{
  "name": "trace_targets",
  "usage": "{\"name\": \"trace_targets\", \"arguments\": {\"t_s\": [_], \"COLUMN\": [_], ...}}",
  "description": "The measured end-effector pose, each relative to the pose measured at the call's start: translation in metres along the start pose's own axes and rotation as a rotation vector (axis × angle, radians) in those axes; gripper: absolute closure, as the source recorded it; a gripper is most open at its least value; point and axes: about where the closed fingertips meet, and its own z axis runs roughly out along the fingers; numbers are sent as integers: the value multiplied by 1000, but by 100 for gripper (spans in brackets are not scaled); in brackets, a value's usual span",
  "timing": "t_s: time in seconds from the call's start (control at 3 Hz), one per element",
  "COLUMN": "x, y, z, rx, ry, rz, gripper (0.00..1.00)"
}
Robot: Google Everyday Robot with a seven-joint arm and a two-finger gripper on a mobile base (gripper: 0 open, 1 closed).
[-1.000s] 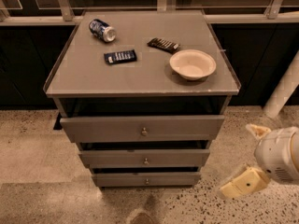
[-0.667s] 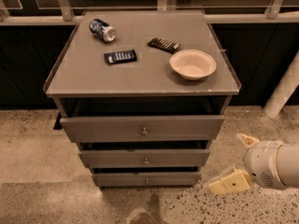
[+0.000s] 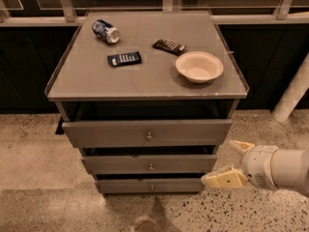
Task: Open top drawer
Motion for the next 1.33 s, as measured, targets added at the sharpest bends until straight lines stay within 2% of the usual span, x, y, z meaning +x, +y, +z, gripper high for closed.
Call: {"name": "trace_targets", "arguments": {"t_s": [1.0, 1.33], "x": [-1, -6], "y": [1, -4], "z": [2, 23], "rx": [-7, -23], "ry": [-3, -76], "rz": [0, 0], "gripper": [88, 100]}}
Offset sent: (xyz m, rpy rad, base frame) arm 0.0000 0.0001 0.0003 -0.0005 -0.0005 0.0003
